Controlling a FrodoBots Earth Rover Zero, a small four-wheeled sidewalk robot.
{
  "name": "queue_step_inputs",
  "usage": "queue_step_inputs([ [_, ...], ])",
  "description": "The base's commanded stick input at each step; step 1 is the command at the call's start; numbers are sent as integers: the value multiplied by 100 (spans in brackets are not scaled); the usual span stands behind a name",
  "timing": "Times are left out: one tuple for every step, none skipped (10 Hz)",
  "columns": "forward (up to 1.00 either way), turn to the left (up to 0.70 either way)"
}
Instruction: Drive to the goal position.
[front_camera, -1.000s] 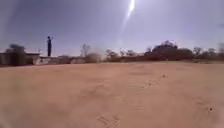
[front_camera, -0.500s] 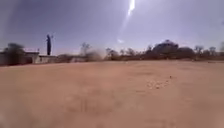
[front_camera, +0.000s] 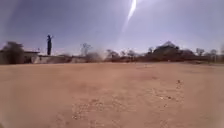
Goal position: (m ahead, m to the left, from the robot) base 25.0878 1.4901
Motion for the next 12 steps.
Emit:
queue_step_inputs([
  [100,0],
  [100,0],
  [100,0],
  [100,0],
  [100,0],
  [100,0],
  [100,0],
  [100,0],
  [100,0],
  [100,0],
  [100,0],
  [100,0],
])
